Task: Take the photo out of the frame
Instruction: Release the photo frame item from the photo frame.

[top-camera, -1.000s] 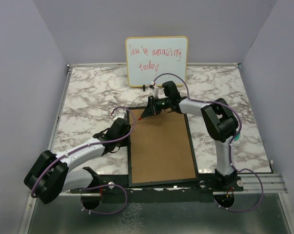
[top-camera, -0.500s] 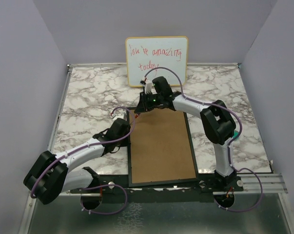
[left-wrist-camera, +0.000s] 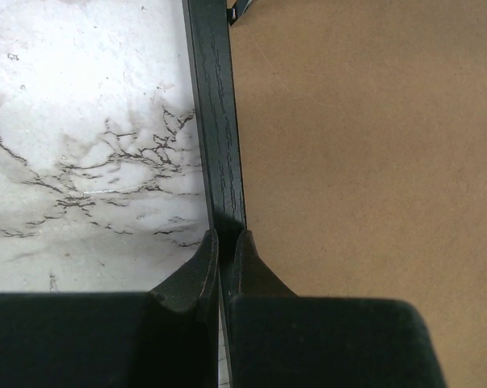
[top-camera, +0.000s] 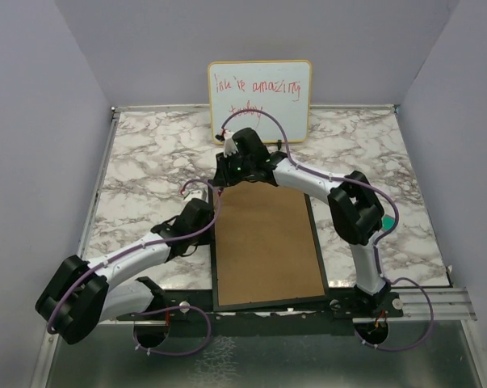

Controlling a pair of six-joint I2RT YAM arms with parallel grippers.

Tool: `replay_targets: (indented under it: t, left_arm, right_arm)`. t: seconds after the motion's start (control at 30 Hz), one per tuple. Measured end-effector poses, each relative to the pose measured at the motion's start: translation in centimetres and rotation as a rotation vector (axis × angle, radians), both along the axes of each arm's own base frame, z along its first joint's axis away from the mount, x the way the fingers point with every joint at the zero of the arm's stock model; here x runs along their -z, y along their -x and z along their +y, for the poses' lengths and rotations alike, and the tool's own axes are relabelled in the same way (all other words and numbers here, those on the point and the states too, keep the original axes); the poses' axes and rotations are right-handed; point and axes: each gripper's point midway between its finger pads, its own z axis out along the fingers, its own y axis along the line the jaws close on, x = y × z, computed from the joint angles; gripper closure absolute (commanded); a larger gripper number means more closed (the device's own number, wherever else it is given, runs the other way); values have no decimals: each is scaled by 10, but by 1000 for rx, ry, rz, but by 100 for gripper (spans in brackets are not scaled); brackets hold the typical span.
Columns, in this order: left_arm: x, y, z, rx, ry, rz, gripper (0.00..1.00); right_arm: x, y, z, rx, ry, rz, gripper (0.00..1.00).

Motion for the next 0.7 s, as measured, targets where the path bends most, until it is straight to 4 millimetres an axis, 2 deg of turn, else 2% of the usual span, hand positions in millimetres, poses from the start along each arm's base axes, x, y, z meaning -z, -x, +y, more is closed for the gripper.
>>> replay_targets:
  t: [0.3,0.7]
  left_arm:
    - [-1,1,3,-20,7,-10,100]
    - [-3,4,6,-21,1,-14,100]
  right_arm:
    - [-1,-1,7,106,33,-11,99]
    - [-4,5,5,181,50,-44,99]
